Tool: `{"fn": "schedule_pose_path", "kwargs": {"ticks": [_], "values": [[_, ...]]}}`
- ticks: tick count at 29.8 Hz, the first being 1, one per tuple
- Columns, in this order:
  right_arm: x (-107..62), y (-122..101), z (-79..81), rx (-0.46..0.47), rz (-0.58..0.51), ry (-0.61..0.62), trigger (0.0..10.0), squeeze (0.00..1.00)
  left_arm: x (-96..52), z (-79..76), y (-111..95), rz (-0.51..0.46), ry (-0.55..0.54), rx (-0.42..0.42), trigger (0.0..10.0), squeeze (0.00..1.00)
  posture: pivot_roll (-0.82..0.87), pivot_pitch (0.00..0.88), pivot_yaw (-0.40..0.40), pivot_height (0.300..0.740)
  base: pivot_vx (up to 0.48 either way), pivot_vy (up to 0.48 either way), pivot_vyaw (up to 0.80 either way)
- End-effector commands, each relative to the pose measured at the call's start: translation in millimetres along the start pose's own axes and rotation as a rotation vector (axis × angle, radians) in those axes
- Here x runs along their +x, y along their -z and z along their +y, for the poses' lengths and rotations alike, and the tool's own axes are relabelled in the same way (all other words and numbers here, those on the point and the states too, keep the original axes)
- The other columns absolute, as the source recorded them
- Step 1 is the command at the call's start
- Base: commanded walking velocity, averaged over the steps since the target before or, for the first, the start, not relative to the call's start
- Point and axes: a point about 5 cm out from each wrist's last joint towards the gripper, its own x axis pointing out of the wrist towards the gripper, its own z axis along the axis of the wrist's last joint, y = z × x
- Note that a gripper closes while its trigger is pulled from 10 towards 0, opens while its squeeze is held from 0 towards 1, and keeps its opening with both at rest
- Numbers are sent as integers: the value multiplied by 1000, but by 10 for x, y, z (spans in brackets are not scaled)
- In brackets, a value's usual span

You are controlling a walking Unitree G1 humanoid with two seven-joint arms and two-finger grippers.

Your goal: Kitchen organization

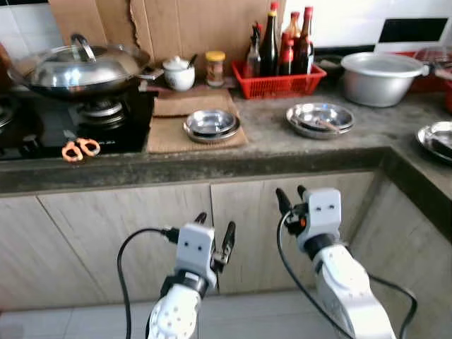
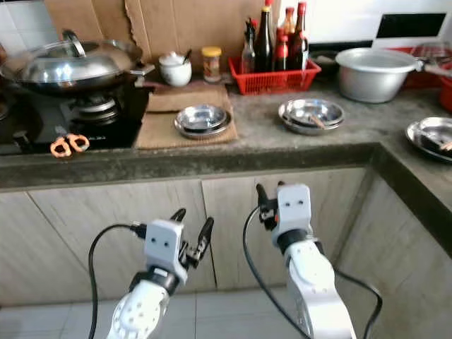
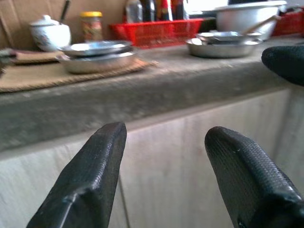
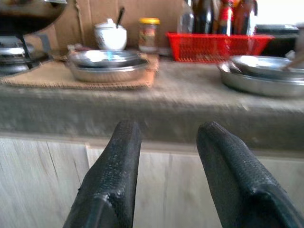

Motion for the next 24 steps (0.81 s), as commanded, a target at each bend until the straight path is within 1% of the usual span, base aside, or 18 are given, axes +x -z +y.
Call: {"fn": "schedule_pose_path", "kwargs": {"ticks": [1,12,15,20,22,24], "values": [[26,-26,72,13,-14,-23,10000,0,-9,54,-11,-5,-15,13,10000,0,45,38,-31,740,386,0,0],[75,-88,73,6,-42,-36,10000,0,-10,54,-7,-4,-15,14,10000,0,46,41,-27,740,356,0,0],[94,-118,78,-21,-60,-54,10000,0,-6,54,-12,-4,-14,15,10000,0,47,41,-29,740,308,0,0],[124,-138,75,-23,-67,-52,10000,0,-7,56,-11,-3,-13,16,10000,0,47,42,-28,740,385,0,800],[160,-157,44,2,-72,-40,10000,0,-7,54,-12,-4,-15,17,10000,0,48,42,-29,740,386,0,0],[184,-183,27,-4,-77,-38,10000,0,-9,52,-11,-4,-15,16,10000,0,47,43,-27,740,328,0,0]]}}
